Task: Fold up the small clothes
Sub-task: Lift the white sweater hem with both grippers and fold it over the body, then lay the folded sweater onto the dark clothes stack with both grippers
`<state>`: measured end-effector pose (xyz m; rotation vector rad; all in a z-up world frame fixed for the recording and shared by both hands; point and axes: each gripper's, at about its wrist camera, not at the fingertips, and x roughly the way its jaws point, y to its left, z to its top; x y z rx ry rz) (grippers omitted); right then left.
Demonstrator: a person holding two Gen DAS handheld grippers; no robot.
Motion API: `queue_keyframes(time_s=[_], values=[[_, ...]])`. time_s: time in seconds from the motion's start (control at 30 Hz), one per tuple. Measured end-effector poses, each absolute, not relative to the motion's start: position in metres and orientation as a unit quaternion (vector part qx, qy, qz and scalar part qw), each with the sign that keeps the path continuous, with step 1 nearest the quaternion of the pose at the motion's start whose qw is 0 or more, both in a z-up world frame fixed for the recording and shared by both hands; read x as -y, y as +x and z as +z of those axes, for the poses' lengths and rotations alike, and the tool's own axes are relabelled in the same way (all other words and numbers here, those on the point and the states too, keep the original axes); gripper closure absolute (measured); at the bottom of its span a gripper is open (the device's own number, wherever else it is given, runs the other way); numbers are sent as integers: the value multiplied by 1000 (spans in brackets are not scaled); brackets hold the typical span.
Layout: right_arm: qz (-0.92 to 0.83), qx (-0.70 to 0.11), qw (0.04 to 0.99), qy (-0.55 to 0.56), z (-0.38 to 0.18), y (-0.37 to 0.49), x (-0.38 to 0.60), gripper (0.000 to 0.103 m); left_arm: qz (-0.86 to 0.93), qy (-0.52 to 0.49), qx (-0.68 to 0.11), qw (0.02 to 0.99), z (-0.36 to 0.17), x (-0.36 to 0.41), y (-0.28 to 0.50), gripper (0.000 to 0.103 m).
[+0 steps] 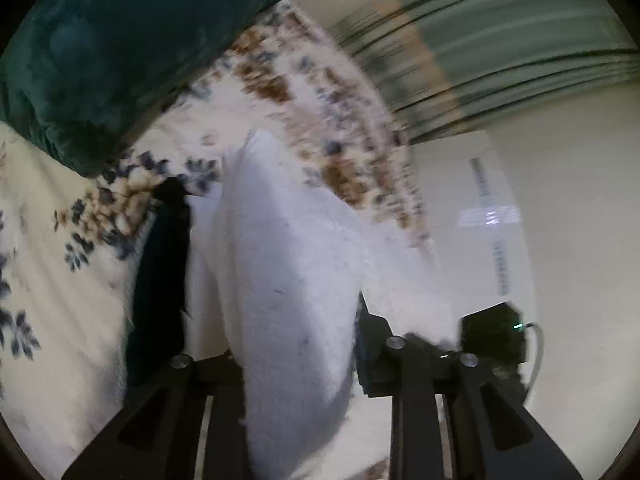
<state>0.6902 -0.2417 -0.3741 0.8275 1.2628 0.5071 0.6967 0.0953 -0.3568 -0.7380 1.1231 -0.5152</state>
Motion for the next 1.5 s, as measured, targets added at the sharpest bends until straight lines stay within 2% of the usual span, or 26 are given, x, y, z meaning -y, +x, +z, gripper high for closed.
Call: queue_keyframes(time_s=[0.1,0.2,0.27,0.37,0.47,0.57,0.6,0.63,0.7,0.8,0.87,1.0,1.03,1.07,1.1,1.13,1.17,1.27,1.5], values=[[205,-586,711,331,-389,709,229,53,-216,-329,-559,730,-394,-90,713,80],[185,-605,720,286,-390,713,225,42,-209,-334,-569,722,-402,-90,710,78],[178,-611,721,275,-389,710,229,41,-202,-327,-561,734,-392,-90,704,74],[178,-621,714,272,-388,704,235,40,-197,-321,-550,746,-384,-88,700,73],[168,-643,684,301,-402,699,245,39,-183,-310,-570,738,-393,-87,701,73],[168,-653,661,329,-416,701,253,39,-177,-349,-575,719,-402,-100,691,71],[168,-654,661,327,-416,702,254,39,-175,-361,-568,719,-402,-106,685,63],[170,-655,662,322,-416,702,256,36,-174,-365,-564,720,-400,-110,679,45],[167,-661,661,313,-416,702,260,30,-169,-382,-550,723,-398,-122,667,26],[166,-660,661,316,-411,691,271,27,-173,-403,-547,713,-404,-128,653,25],[166,-662,657,320,-411,681,279,22,-171,-386,-560,713,-412,-121,650,24],[175,-664,632,360,-428,669,284,22,-182,-379,-590,689,-439,-97,656,25],[176,-662,631,365,-431,668,284,27,-188,-380,-589,688,-442,-91,657,28],[177,-657,633,370,-432,667,283,43,-201,-380,-577,694,-439,-84,657,32],[182,-652,634,374,-431,666,282,50,-203,-371,-572,703,-434,-79,657,57],[185,-645,639,376,-427,664,280,58,-200,-359,-571,711,-428,-74,655,75],[186,-638,646,374,-420,663,280,62,-202,-359,-562,717,-420,-73,653,77],[202,-619,648,395,-396,658,286,66,-209,-375,-546,720,-399,-76,644,81],[225,-586,675,387,-319,654,292,68,-228,-368,-529,730,-332,-64,642,81]])
